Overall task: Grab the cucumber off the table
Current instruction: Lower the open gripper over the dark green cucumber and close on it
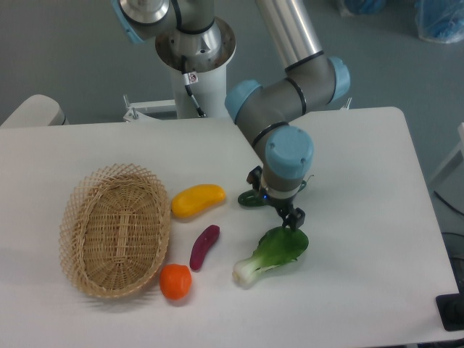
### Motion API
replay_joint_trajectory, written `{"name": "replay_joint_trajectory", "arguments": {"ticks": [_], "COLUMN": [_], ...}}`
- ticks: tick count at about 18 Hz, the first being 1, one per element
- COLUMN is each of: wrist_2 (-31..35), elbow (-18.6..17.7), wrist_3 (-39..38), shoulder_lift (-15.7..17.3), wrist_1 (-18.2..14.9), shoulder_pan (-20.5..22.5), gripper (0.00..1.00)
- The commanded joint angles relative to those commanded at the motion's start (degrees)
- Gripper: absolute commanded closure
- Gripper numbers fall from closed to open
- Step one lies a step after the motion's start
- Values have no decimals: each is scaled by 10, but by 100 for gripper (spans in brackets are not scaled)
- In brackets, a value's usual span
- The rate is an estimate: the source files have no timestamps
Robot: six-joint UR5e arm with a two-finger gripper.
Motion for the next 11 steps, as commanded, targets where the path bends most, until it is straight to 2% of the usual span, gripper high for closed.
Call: {"name": "replay_joint_trajectory", "arguments": {"ticks": [6, 10, 11], "wrist_2": [0, 0, 0], "elbow": [-9, -33, -41], "wrist_3": [5, 2, -3], "shoulder_lift": [-3, 0, -1], "wrist_1": [-1, 3, 13], "shoulder_pan": [2, -1, -3], "gripper": [0, 0, 0]}}
